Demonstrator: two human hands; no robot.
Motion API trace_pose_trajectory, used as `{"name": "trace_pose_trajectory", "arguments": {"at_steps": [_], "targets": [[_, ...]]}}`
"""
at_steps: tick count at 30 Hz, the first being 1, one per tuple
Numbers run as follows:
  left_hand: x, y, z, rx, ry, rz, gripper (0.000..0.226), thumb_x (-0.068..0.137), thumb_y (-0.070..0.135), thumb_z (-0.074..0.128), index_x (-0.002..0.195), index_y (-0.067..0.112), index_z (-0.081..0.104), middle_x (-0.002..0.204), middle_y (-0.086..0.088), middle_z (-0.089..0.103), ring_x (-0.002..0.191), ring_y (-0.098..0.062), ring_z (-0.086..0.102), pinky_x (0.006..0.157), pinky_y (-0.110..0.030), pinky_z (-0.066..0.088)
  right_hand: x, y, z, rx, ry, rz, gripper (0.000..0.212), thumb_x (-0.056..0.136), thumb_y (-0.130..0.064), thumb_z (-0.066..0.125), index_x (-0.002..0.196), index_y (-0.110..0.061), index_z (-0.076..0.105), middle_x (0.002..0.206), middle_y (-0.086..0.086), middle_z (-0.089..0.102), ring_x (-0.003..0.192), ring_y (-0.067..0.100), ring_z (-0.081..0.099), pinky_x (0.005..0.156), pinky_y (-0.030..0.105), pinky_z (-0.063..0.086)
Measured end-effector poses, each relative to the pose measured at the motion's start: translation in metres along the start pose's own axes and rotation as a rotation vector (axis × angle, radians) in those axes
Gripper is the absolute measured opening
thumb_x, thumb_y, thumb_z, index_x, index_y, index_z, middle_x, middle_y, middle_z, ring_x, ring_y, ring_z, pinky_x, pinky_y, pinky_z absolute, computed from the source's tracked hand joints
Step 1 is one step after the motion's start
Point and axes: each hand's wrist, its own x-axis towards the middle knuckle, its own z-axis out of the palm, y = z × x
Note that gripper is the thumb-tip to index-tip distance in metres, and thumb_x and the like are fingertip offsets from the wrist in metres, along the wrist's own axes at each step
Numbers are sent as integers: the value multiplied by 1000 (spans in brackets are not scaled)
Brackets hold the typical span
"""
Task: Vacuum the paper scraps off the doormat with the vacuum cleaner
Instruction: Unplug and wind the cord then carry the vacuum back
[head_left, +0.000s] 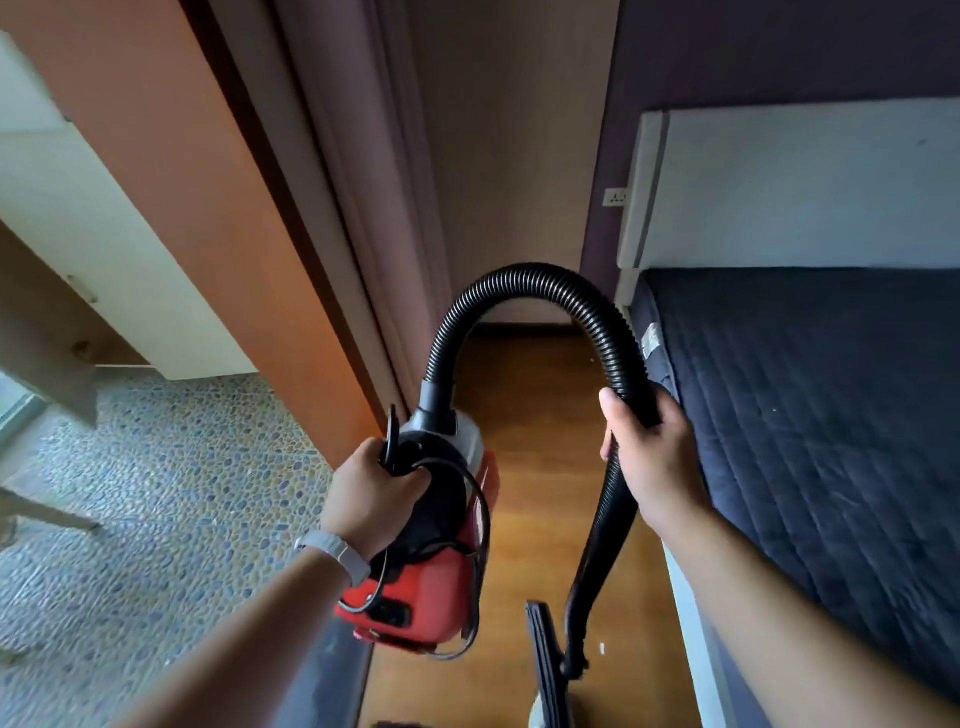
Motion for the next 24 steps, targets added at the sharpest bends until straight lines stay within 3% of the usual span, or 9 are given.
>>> {"name": "trace_pose_trajectory", "arguments": {"at_steps": [4,9,12,16,21,24], "targets": [[41,32,10,-20,27,23,15,73,29,70,77,22,56,69,3,63,61,-14,59,48,-27,37,43,-9,-1,49,12,-25,21,92,-30,68,87,-12,59,60,6,58,47,10,54,46,16,42],[103,58,28,-33,26,47,15,71,31,70,79,23,59,72,5,64,65,-12,58,49,-27,37,108,-5,9,22,52,-35,30,79,-56,66,82,-27,60,54,0,58,49,16,57,51,29,44],[147,62,45,-43,-14,37,18,67,36,68,79,25,61,72,6,65,67,-14,61,53,-27,41,143,2,21,-20,83,-27,22,83,-48,70,82,-28,60,55,-1,59,48,13,56,50,29,43],[222,73,74,-60,-89,44,23,64,41,67,81,27,64,73,8,67,70,-17,63,58,-29,47,201,11,42,-44,157,19,24,77,-53,68,82,-31,61,55,-1,59,47,15,57,49,33,47],[325,102,93,-86,-178,62,21,67,36,70,84,26,63,77,7,68,75,-18,64,61,-29,46,281,10,78,-55,237,66,16,89,-31,72,80,-24,60,57,-2,58,46,13,54,50,31,45],[384,123,96,-125,-196,75,29,63,41,68,87,25,63,79,6,68,76,-21,64,67,-32,51,327,-1,99,-86,277,67,11,89,-31,72,87,-23,64,60,0,61,47,12,56,48,27,46]]}}
